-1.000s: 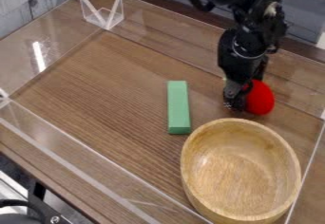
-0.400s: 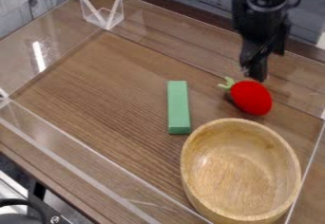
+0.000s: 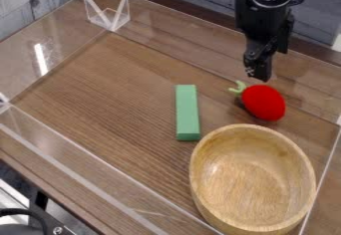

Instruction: Move the red object to the right side of the table

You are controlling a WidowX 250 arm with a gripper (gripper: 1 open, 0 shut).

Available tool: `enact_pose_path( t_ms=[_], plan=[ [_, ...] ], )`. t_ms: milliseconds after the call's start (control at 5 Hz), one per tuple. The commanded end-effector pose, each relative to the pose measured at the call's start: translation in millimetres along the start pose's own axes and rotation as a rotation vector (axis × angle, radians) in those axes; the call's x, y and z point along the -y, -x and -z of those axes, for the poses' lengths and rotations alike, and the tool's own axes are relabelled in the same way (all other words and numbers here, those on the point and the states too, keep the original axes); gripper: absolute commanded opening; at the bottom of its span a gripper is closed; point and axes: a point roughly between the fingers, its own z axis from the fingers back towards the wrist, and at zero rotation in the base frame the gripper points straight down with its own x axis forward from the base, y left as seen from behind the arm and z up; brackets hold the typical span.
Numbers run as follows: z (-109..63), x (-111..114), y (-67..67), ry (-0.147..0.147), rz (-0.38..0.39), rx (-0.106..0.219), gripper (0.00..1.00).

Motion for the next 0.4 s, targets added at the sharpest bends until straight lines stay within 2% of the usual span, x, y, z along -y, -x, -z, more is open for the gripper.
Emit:
enact_pose_path(
  t_ms=[0,200],
  plan=[
    [-19.6,7.0,9.5,0.073,0.008,0.002,1.00],
    [-16.2,4.1,15.9,0.068,0.012,0.015,1.00]
  ],
)
